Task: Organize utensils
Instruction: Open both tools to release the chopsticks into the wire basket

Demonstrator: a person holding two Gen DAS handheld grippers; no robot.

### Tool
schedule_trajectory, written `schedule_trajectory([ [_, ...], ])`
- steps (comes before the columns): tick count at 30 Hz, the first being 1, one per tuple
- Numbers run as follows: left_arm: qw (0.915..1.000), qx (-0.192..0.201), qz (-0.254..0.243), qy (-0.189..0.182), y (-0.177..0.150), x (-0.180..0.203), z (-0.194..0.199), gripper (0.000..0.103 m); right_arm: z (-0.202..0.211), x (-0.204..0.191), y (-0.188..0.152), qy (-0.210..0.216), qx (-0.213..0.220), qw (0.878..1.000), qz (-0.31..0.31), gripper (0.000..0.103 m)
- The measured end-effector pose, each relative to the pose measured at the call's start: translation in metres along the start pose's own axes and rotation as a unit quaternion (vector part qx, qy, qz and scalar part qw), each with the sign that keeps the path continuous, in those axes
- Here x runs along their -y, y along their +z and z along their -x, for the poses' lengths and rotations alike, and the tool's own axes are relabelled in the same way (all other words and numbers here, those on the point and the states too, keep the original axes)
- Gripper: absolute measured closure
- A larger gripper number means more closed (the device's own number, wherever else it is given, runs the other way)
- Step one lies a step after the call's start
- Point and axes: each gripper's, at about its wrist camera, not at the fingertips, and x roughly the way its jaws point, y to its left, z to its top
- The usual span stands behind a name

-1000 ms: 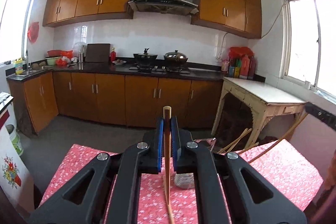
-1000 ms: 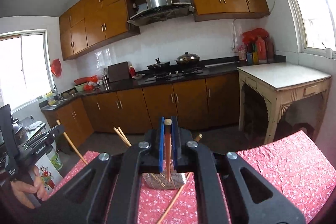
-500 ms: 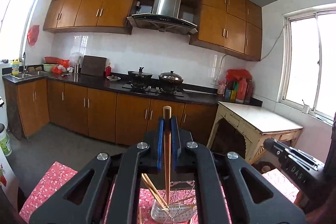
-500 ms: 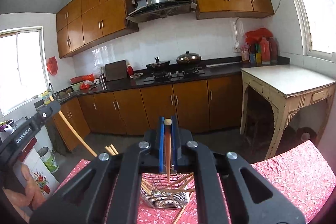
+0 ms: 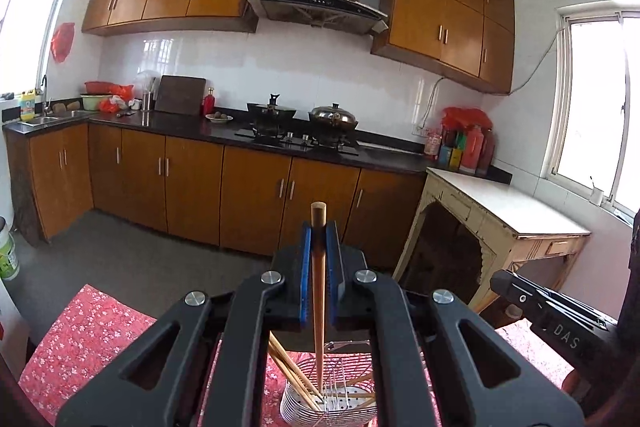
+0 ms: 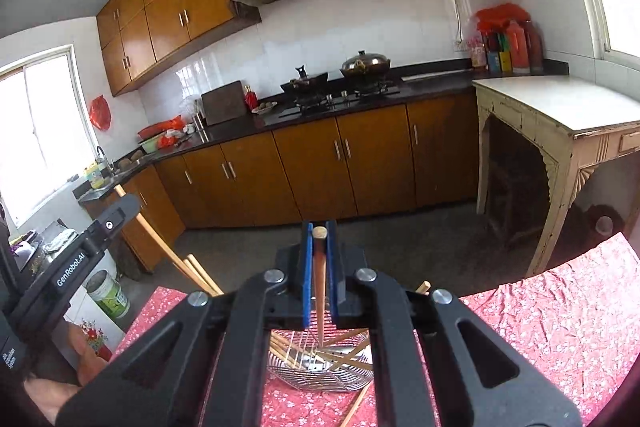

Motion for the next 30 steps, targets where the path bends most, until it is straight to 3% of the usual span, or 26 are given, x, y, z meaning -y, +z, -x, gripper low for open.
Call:
schedule_trajectory([
  [25,0.9996,-0.025,-0.013,0.005,0.000,0.008,-0.020,0.096,-0.023,0.000,-0.014,-0.007,-0.019,1.000,0.005,0.095],
  [26,0.9996,-0.024,-0.011,0.007,0.001,0.007,-0.020,0.096,-0.022,0.000,-0.014,-0.015,-0.014,1.000,0.006,0.092],
  [29,0.9997,-0.020,-0.006,0.014,0.004,0.001,-0.017,0.091,-0.015,0.001,-0.014,-0.032,0.001,0.999,0.008,0.062],
  [30,0.9997,-0.018,-0.004,0.019,0.005,-0.001,-0.016,0.079,-0.013,0.001,-0.013,-0.037,0.006,0.999,0.010,0.061],
])
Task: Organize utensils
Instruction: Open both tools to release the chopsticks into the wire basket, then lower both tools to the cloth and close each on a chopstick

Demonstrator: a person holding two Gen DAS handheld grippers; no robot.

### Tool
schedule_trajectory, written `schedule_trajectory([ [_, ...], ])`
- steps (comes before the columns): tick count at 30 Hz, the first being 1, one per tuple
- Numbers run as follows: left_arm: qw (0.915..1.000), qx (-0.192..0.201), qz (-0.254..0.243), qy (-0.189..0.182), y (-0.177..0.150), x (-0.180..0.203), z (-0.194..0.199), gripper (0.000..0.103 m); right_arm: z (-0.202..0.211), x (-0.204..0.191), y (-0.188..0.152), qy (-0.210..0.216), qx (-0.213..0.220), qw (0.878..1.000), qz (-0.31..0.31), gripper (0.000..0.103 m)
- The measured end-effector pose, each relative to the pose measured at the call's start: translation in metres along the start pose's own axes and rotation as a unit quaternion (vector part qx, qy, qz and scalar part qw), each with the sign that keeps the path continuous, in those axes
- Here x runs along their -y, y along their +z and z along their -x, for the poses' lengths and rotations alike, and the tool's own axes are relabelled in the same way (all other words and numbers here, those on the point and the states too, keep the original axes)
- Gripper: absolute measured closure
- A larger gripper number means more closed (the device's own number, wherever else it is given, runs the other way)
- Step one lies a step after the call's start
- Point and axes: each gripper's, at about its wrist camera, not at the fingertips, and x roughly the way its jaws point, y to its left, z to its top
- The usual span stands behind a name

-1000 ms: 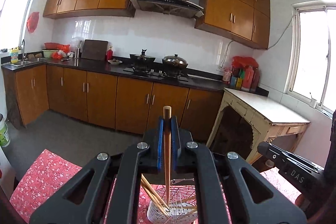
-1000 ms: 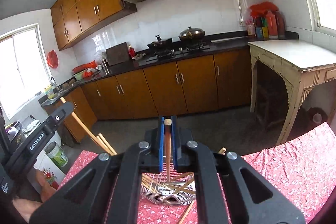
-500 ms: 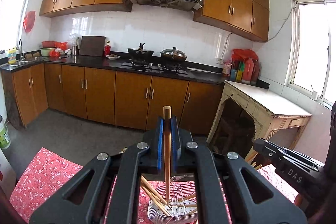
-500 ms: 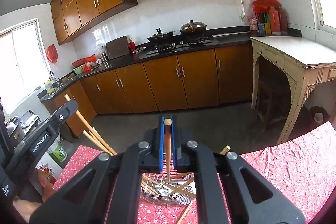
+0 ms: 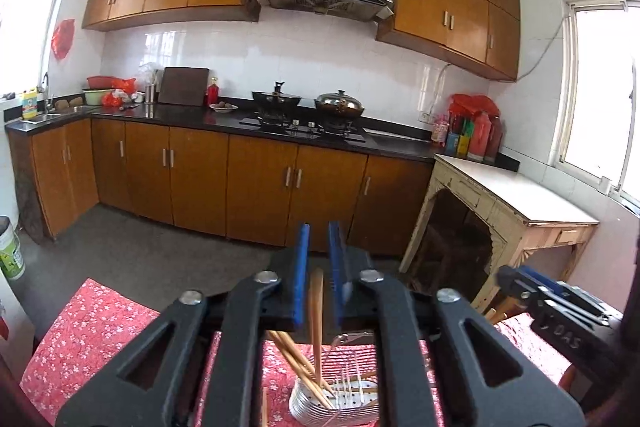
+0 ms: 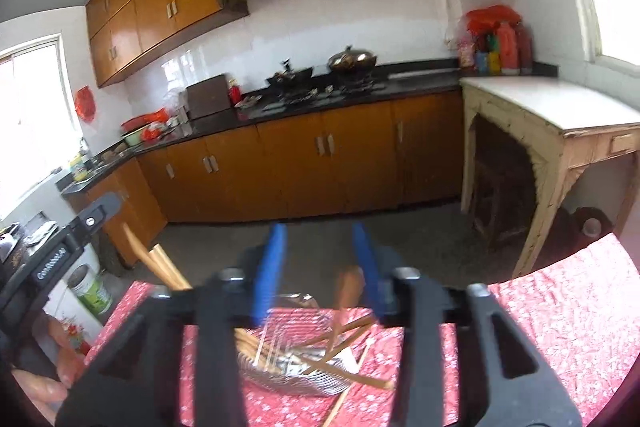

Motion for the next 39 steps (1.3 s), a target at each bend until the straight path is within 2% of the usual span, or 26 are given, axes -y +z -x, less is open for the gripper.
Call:
schedule_trajectory([
  [1,1.0000,0.003,0.004,0.006,0.001,-0.002,0.002,0.062,0.002,0.001,0.001,-0.003,0.002,1.000,0.000,0.061],
  [3,0.9998,0.010,0.009,0.012,0.000,-0.005,0.005,0.056,0.005,0.006,0.001,-0.005,0.004,1.000,-0.004,0.061],
  [14,0.9995,0.014,0.005,0.027,-0.005,-0.024,0.029,0.056,0.034,0.028,-0.007,-0.040,0.019,0.999,-0.010,0.061],
  [17,0.9993,0.011,-0.001,0.035,-0.018,-0.037,0.044,0.055,0.052,0.043,-0.023,-0.063,0.027,0.998,-0.006,0.061],
  [20,0.9988,-0.007,-0.011,0.046,-0.044,-0.059,0.059,0.050,0.068,0.058,-0.052,-0.090,0.021,0.996,0.000,0.061],
  [22,0.9982,-0.026,-0.013,0.052,-0.062,-0.072,0.062,0.045,0.073,0.067,-0.084,-0.111,0.002,0.994,0.010,0.061],
  [24,0.9963,-0.052,-0.027,0.063,-0.090,-0.085,0.062,0.040,0.069,0.071,-0.113,-0.115,-0.024,0.993,0.014,0.061],
  [26,0.9924,-0.095,-0.042,0.067,-0.123,-0.095,0.056,0.036,0.056,0.072,-0.149,-0.111,-0.068,0.991,0.011,0.061],
  [28,0.9883,-0.133,-0.047,0.060,-0.153,-0.101,0.050,0.035,0.042,0.069,-0.176,-0.096,-0.103,0.990,0.007,0.061],
  [31,0.9836,-0.165,-0.050,0.053,-0.187,-0.105,0.045,0.035,0.014,0.046,-0.216,-0.057,-0.157,0.986,-0.002,0.061],
  [34,0.9782,-0.195,-0.050,0.053,-0.215,-0.106,0.042,0.035,-0.004,0.018,-0.239,-0.033,-0.182,0.983,0.004,0.061],
  [39,0.9743,-0.212,-0.063,0.042,-0.231,-0.103,0.044,0.035,-0.029,-0.012,-0.257,-0.025,-0.205,0.978,0.001,0.061],
])
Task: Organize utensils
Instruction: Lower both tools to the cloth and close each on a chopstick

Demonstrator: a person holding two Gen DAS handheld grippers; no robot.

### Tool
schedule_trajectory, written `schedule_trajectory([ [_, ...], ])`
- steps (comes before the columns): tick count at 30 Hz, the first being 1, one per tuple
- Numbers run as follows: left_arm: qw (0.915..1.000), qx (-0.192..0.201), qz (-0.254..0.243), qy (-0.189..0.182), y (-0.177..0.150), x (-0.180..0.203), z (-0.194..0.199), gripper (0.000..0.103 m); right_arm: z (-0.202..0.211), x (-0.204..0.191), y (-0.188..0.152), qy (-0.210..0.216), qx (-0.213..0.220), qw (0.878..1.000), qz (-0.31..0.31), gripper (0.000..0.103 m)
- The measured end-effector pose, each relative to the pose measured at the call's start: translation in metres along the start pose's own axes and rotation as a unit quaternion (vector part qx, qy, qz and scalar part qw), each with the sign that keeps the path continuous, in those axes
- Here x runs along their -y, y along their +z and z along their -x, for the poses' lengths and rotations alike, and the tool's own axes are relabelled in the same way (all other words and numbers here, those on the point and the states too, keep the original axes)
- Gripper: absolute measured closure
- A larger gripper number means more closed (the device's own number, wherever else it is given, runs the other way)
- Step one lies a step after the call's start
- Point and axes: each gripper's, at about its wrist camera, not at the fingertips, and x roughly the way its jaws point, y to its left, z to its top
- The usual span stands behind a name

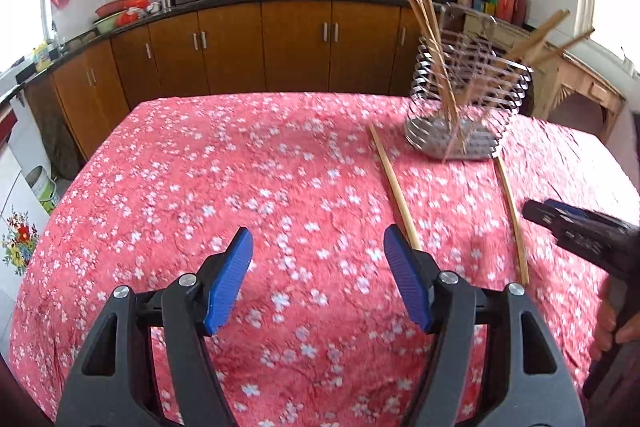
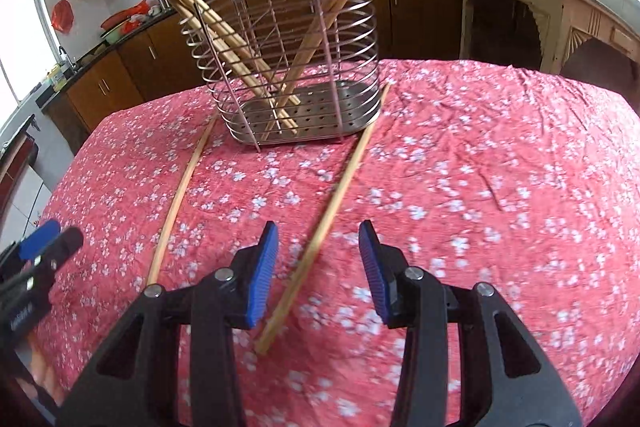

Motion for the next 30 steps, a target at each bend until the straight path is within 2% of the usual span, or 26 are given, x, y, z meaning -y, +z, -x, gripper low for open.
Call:
schedule_trajectory([
  [4,0.9998,-0.013,-0.002,-0.017,-0.008,0.008,-0.001,0.035,-0.017,-0.007,0.003,-0.030,-0.017,0.999,0.006,0.065],
  [5,0.9996,-0.015,-0.002,-0.022,-0.007,0.010,-0.002,0.035,-0.021,-0.007,0.003,-0.035,-0.024,0.999,0.006,0.072],
  [6,0.9995,-0.018,-0.003,-0.025,-0.008,0.012,-0.003,0.035,-0.021,-0.007,0.003,-0.042,-0.019,0.999,0.009,0.085],
  [7,0.9994,-0.021,-0.004,-0.028,-0.009,0.016,-0.005,0.035,-0.021,-0.005,0.002,-0.046,-0.019,0.999,0.012,0.090],
  [9,0.9991,-0.028,-0.010,-0.032,-0.009,0.025,-0.008,0.035,-0.021,0.006,0.002,-0.045,-0.018,0.999,-0.001,0.094],
  [11,0.9986,-0.037,-0.021,-0.031,-0.008,0.035,-0.012,0.036,-0.019,0.023,0.003,-0.054,-0.018,0.998,-0.022,0.096],
  [14,0.9977,-0.051,-0.035,-0.029,-0.010,0.048,-0.021,0.046,-0.014,0.059,0.006,-0.077,-0.012,0.996,-0.047,0.096],
  [19,0.9957,-0.082,-0.034,-0.025,-0.012,0.056,-0.040,0.073,-0.008,0.117,0.013,-0.114,-0.003,0.990,-0.088,0.096],
  [23,0.9960,-0.080,-0.039,-0.003,-0.009,0.055,-0.048,0.092,-0.006,0.148,0.016,-0.123,0.002,0.987,-0.103,0.096],
  [24,0.9961,-0.082,-0.034,-0.001,-0.006,0.052,-0.051,0.095,-0.007,0.152,0.017,-0.125,0.003,0.987,-0.102,0.096],
  [30,0.9960,-0.081,0.008,0.035,0.022,0.014,-0.076,0.096,-0.017,0.175,0.025,-0.129,0.006,0.987,-0.097,0.096],
])
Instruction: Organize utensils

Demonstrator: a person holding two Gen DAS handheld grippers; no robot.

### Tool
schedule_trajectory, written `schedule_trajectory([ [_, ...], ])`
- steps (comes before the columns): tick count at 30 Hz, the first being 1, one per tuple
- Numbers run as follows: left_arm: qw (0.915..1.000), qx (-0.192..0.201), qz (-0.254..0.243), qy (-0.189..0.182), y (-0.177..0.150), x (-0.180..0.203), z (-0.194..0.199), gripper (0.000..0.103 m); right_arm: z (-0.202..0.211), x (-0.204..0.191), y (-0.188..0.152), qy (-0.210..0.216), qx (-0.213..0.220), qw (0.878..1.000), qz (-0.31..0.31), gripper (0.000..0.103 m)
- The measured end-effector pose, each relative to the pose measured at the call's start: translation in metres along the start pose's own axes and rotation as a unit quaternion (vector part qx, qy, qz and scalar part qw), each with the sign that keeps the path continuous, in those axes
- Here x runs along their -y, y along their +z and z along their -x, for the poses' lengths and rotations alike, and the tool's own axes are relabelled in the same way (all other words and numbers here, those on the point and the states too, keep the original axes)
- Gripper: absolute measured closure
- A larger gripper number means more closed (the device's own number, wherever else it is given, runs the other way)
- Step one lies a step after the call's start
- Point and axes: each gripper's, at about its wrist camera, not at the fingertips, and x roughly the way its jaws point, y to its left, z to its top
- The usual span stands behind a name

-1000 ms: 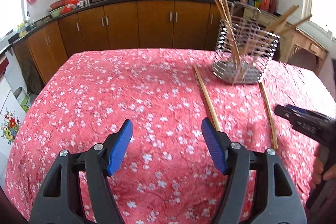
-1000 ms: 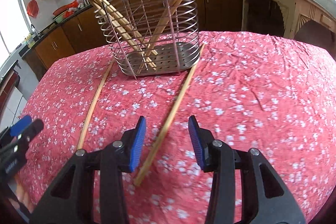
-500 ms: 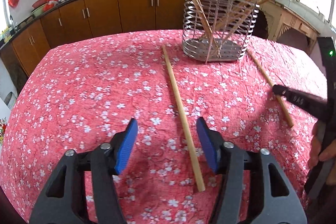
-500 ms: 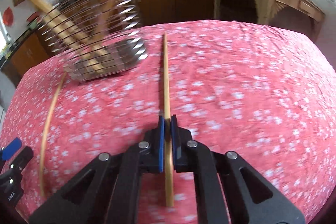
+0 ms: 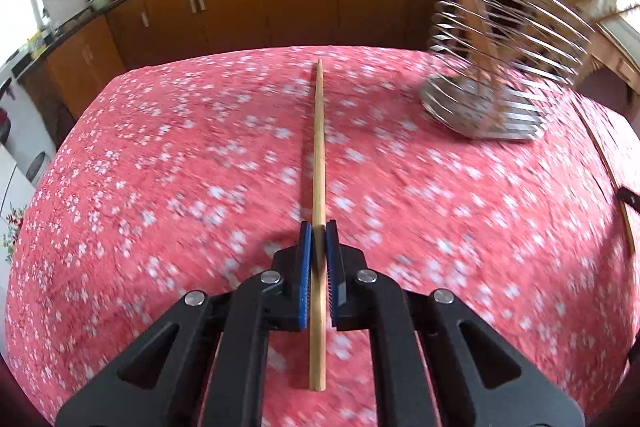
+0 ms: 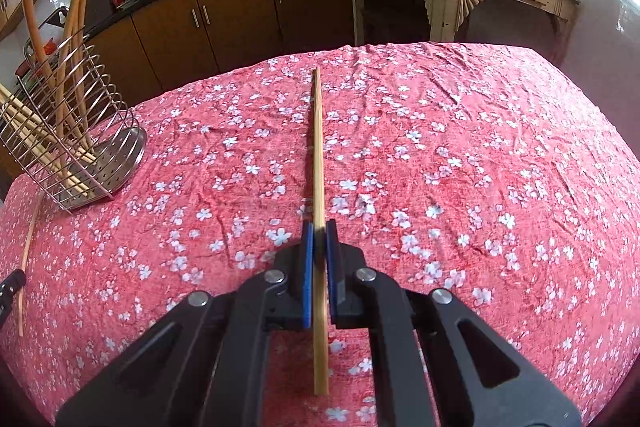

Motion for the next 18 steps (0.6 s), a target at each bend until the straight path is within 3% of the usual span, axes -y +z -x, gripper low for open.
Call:
schedule_trajectory([
  [8,0.9989,0.003,0.028,-0.037,0.004,-0.034,-0.002,0.095,0.011,-0.001,-0.011,0.021,0.005,1.000,-0.001,0.093],
  [9,0.9990,0.002,0.024,-0.038,0.001,-0.038,0.000,0.091,0.014,-0.001,-0.014,0.022,0.005,1.000,0.000,0.091],
  [11,0.9992,0.004,0.018,-0.035,-0.008,-0.044,0.007,0.069,0.020,-0.003,-0.020,0.020,0.005,1.000,0.008,0.088],
  [12,0.9994,0.008,0.015,-0.029,-0.013,-0.045,0.010,0.050,0.021,-0.004,-0.023,0.016,0.004,1.000,0.012,0.087],
  [13,0.9996,0.011,0.012,-0.024,-0.018,-0.047,0.013,0.045,0.022,-0.005,-0.026,0.015,0.004,1.000,0.015,0.087],
  [18,0.9996,0.006,0.008,-0.027,-0.027,-0.049,0.021,0.044,0.023,-0.007,-0.027,0.007,0.004,1.000,0.018,0.085],
])
